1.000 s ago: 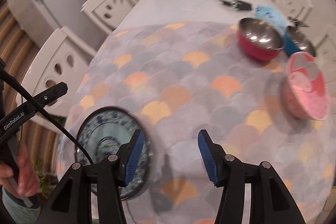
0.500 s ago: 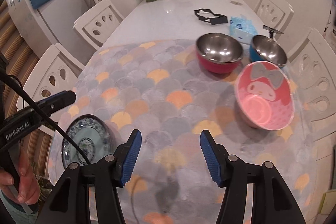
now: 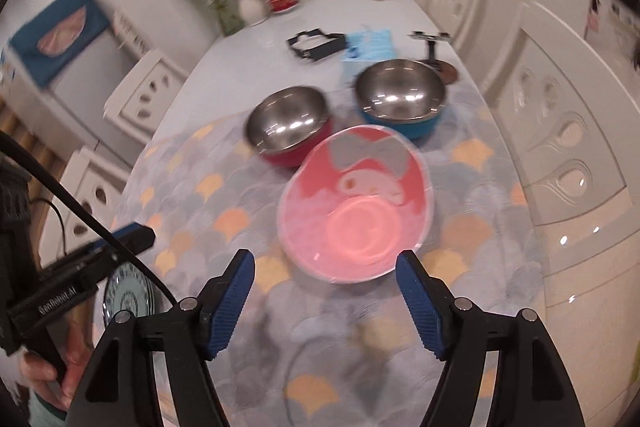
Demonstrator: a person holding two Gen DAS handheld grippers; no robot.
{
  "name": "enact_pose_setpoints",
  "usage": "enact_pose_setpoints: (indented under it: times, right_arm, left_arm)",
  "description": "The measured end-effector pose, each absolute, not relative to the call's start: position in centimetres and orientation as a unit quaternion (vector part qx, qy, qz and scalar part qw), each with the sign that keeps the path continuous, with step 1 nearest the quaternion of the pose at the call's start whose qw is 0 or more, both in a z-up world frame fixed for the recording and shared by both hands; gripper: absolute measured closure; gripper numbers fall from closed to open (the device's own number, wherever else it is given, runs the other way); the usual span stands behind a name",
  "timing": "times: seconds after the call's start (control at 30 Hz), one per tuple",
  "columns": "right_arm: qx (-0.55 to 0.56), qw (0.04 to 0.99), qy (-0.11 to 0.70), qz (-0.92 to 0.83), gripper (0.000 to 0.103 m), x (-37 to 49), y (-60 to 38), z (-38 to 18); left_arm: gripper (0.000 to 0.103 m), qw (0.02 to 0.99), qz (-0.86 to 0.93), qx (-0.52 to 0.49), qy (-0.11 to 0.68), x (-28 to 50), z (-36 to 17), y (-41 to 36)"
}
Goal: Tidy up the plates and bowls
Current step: 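Grip the pink bowl's rim with the left tool while the right tool grips it too, then lift the pink bowl, carry it beside the plate stack and set it down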
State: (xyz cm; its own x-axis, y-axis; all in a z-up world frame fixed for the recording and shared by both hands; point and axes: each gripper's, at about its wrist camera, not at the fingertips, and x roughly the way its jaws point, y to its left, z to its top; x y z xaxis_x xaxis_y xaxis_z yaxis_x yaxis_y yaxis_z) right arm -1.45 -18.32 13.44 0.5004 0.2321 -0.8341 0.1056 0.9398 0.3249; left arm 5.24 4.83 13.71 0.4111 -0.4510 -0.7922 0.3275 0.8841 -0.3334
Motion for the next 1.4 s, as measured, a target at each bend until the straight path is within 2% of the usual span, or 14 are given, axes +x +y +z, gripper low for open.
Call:
enact_pose_setpoints:
  times: [0.27, 0.33, 0.6, 0.67, 0.73, 0.8, 0.9, 1.2, 1.4]
  right_arm:
    - [0.213, 0.827, 0.520, 0.022, 0.033, 3.2, -24.1, 9.1]
    - [0.207, 0.818, 0.537, 0.020, 0.043, 4.4, -24.5, 7.3]
    - [0.215, 0.799, 0.561, 0.033, 0.050, 5.9, -25.6, 3.1]
    - [0.214, 0.798, 0.563, 0.037, 0.054, 6.0, -25.8, 2.6]
    - [0.211, 0.796, 0.566, 0.044, 0.069, 6.2, -25.7, 2.2]
    - [0.204, 0.796, 0.567, 0.045, 0.077, 6.2, -25.5, 2.0]
    - [0.210, 0.795, 0.567, 0.053, 0.086, 6.3, -25.1, 1.9]
    - [0.171, 0.811, 0.555, 0.064, 0.085, 5.2, -22.2, 3.8]
    - [0.175, 0.821, 0.540, 0.066, 0.085, 2.7, -19.4, 6.9]
  left_arm:
    - [0.062, 0.822, -0.235, -0.053, 0.516, 8.6, 10.6, -1.0]
    - [0.063, 0.816, -0.226, -0.052, 0.530, 9.3, 9.3, -1.7]
    - [0.067, 0.796, -0.206, -0.069, 0.565, 10.7, 5.4, -2.9]
    - [0.070, 0.792, -0.210, -0.067, 0.569, 10.8, 4.9, -3.2]
    - [0.079, 0.787, -0.218, -0.069, 0.573, 10.9, 4.5, -3.5]
    - [0.089, 0.781, -0.225, -0.072, 0.577, 10.9, 4.2, -3.8]
    - [0.092, 0.781, -0.231, -0.071, 0.576, 10.7, 4.2, -3.9]
    - [0.092, 0.789, -0.236, -0.066, 0.564, 8.5, 5.5, -2.7]
    - [0.092, 0.808, -0.230, -0.079, 0.537, 5.4, 9.4, 1.1]
